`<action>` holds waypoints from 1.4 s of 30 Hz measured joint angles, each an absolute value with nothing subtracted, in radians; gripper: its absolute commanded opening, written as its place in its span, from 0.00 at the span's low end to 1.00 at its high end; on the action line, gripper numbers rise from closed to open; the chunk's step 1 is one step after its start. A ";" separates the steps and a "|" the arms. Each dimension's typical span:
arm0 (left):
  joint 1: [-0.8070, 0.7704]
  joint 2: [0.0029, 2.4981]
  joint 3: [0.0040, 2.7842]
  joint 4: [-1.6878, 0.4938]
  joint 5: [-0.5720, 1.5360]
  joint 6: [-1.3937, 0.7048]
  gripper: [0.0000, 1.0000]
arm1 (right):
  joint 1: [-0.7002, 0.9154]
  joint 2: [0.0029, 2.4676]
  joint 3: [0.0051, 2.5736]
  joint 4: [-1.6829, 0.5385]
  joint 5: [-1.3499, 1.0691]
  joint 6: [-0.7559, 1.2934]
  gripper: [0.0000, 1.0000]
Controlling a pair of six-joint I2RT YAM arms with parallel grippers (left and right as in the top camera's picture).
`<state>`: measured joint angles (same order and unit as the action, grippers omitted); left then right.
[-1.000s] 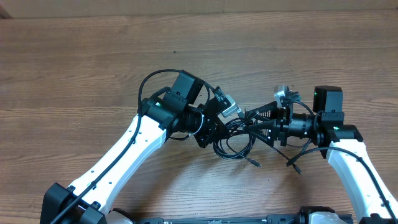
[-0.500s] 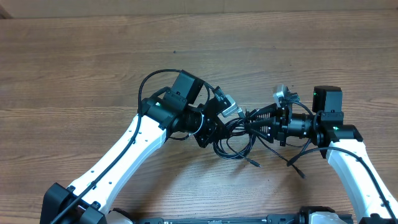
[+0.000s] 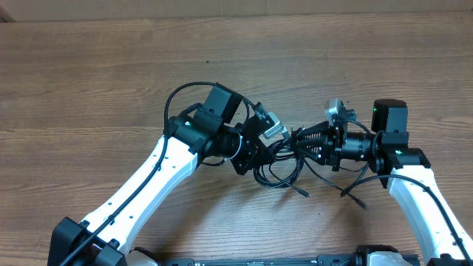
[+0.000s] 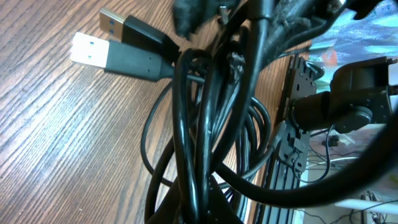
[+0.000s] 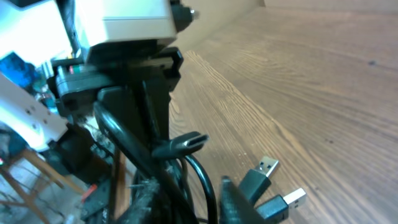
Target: Untangle cables
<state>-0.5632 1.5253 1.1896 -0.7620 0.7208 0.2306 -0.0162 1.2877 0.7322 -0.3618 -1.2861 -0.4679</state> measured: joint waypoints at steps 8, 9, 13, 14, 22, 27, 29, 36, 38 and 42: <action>-0.563 1.525 1.189 -0.767 0.713 0.215 0.04 | -0.012 1.288 0.732 -0.342 -1.309 -0.469 0.04; -0.563 1.525 1.189 -0.767 0.713 0.215 0.04 | -0.012 1.288 0.732 -0.342 -1.310 -0.468 0.04; -0.563 1.525 1.189 -0.767 0.713 0.212 0.04 | -0.012 1.288 0.732 -0.342 -1.309 -0.460 0.04; -0.563 1.525 1.189 -0.767 0.712 0.212 0.04 | -0.012 1.288 0.732 -0.344 -1.309 -0.455 0.04; -0.563 1.525 1.190 -0.764 0.710 0.211 0.04 | -0.012 1.288 0.732 -0.297 -1.313 -0.407 0.04; -0.563 1.525 1.191 -0.766 0.716 0.211 0.04 | -0.009 1.288 0.731 -0.173 -1.354 -0.323 0.04; -0.563 1.525 1.191 -0.767 0.723 0.211 0.04 | -0.007 1.288 0.730 -0.128 -1.365 -0.285 0.04; -0.563 1.525 1.192 -0.780 0.729 0.211 0.04 | -0.007 1.288 0.727 0.097 -1.383 -0.095 0.04; -0.563 1.525 1.192 -0.783 0.729 0.211 0.04 | -0.007 1.288 0.726 0.180 -1.384 -0.031 0.04; -0.563 1.525 1.193 -0.789 0.729 0.211 0.04 | -0.007 1.288 0.726 0.312 -1.388 0.081 0.04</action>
<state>-0.5632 1.5249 1.1927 -0.7895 0.7288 0.2111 -0.0071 1.2881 0.7261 0.3122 -1.3880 0.0807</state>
